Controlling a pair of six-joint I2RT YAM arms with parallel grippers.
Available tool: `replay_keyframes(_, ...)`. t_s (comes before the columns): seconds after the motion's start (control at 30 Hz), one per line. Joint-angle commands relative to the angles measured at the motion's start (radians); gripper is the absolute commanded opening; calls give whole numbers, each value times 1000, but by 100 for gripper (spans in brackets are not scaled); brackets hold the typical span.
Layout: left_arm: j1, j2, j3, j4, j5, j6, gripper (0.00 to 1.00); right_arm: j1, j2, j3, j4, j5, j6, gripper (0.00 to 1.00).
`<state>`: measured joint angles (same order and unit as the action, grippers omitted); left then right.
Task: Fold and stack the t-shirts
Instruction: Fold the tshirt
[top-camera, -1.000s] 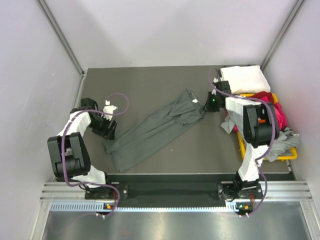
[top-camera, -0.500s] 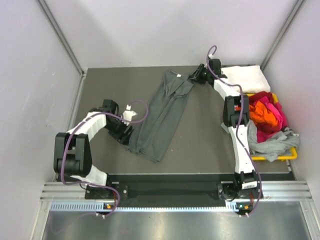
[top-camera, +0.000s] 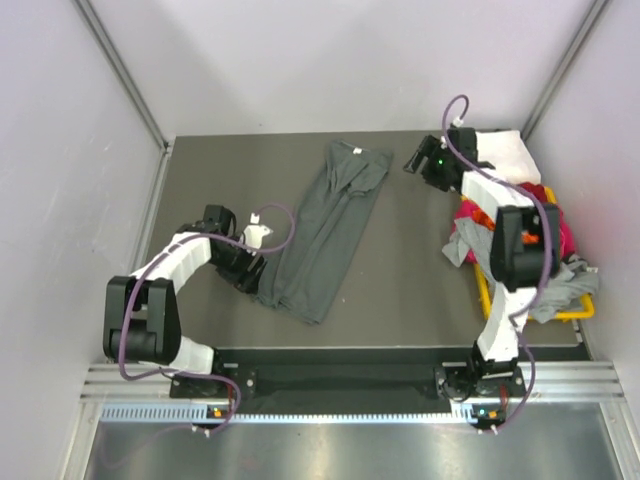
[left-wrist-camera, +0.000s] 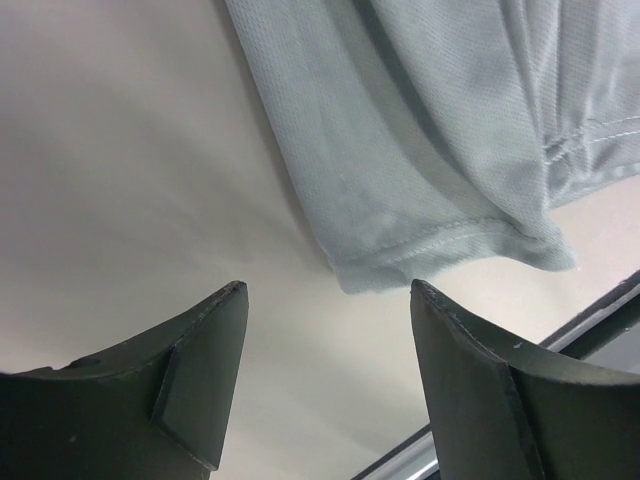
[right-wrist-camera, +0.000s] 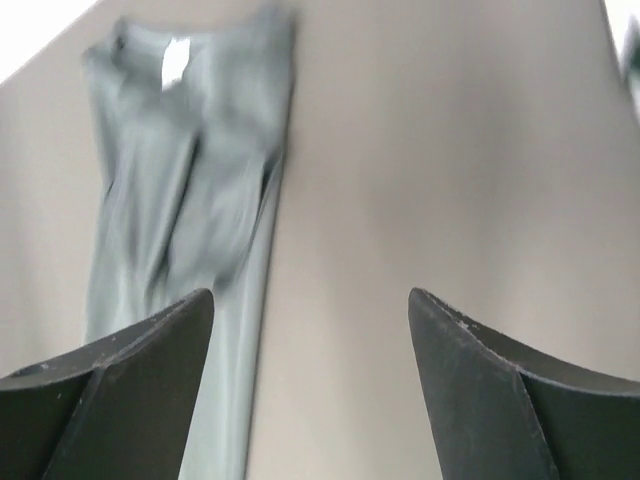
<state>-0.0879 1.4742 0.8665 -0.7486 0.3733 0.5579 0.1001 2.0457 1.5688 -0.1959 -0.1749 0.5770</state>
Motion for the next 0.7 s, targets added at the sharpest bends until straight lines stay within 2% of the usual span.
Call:
replay_keyframes(0.0,-3,-78,-24,48,19,-27,71,82,-278,-318,142,19,33,79)
replay_keyframes(0.03,-3,-98,-27,48,27,-29,71,108,-374,-477,174,5,55,79)
replay_keyframes(0.13,-3,-139,-40,58,47,-38,71,252,-511,-703,246,15,135,79)
replay_keyframes(0.27,-3,-186,-46,51,61,-35,71,452,-617,-892,311,46,297,77)
replay_keyframes(0.4,-3,-219,-46,51,56,-29,71,709,-670,-977,311,146,473,72)
replay_keyframes(0.5,-3,-238,-49,48,62,-23,71,844,-633,-983,335,195,561,71)
replay_keyframes(0.67,-3,-267,-46,46,59,-21,71,909,-454,-960,469,137,635,66)
